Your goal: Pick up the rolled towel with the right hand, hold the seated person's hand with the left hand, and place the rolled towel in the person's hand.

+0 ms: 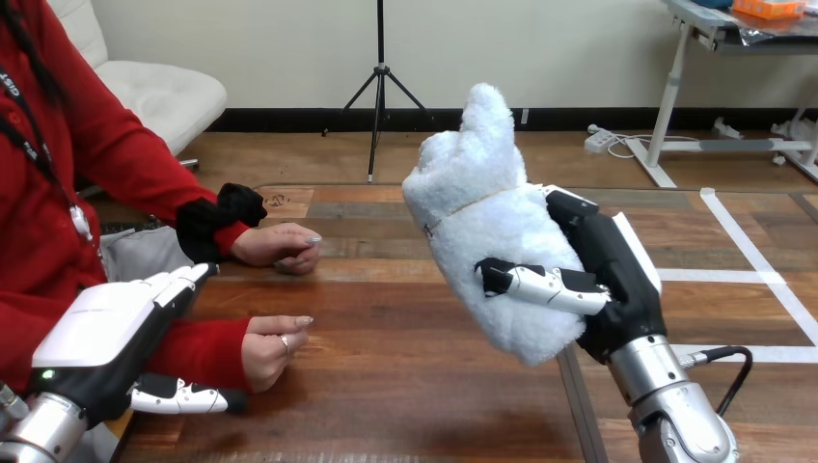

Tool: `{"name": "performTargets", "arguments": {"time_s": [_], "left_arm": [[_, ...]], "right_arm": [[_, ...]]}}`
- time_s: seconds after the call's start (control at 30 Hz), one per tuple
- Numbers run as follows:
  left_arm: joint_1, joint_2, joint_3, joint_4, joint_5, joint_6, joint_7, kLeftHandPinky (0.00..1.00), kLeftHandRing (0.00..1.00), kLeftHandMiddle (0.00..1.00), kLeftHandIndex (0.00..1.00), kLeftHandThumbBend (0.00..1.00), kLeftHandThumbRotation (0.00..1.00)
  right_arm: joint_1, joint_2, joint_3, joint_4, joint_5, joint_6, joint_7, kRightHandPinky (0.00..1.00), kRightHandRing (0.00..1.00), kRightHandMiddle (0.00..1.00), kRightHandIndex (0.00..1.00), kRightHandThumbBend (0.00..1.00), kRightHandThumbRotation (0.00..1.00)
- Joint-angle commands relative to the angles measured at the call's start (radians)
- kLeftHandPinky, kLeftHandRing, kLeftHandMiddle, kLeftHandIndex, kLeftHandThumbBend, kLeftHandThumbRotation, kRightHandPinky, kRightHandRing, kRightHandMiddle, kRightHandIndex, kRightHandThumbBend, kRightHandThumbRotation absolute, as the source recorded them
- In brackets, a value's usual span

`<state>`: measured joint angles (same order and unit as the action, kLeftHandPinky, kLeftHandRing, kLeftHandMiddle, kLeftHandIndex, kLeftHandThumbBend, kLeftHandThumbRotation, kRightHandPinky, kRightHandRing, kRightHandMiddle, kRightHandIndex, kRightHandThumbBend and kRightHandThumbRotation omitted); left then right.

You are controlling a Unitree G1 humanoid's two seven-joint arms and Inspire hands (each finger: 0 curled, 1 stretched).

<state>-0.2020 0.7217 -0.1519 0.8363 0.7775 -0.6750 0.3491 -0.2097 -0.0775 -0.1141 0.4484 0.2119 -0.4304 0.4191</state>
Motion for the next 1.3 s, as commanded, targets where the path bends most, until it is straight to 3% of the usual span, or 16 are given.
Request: {"name": "performTargets", "arguments": {"time_s": [0.0, 0.17, 0.47, 0.67, 1.27], "left_arm": [[-0.11, 0.021, -0.041, 0.064, 0.018, -0.016, 0.053, 0.89, 0.9, 0.91, 0.92, 1.0, 0.57], [-0.139, 0.018, -0.067, 0.116, 0.018, -0.027, 0.071, 0.88, 0.9, 0.9, 0.93, 1.0, 0.57], [-0.184, 0.006, -0.108, 0.197, 0.009, -0.041, 0.094, 0.84, 0.87, 0.87, 0.91, 1.0, 0.58], [-0.208, -0.005, -0.125, 0.244, -0.001, -0.039, 0.095, 0.81, 0.84, 0.84, 0.89, 1.0, 0.57], [-0.262, -0.019, -0.198, 0.32, 0.017, -0.017, 0.118, 0.74, 0.76, 0.78, 0.82, 1.0, 0.58]], "right_arm": [[-0.025, -0.001, -0.004, -0.102, 0.031, -0.003, -0.003, 0.0, 0.01, 0.03, 0.0, 0.32, 0.0], [-0.007, 0.002, 0.0, -0.146, 0.061, 0.029, 0.01, 0.0, 0.01, 0.04, 0.01, 0.31, 0.0], [0.027, 0.0, 0.004, -0.214, 0.057, 0.047, 0.001, 0.0, 0.01, 0.03, 0.0, 0.3, 0.0], [0.042, 0.001, 0.0, -0.245, 0.133, 0.091, 0.053, 0.0, 0.0, 0.02, 0.0, 0.27, 0.0], [0.078, -0.003, 0.001, -0.313, 0.15, 0.099, 0.07, 0.0, 0.0, 0.02, 0.0, 0.31, 0.0]]}}
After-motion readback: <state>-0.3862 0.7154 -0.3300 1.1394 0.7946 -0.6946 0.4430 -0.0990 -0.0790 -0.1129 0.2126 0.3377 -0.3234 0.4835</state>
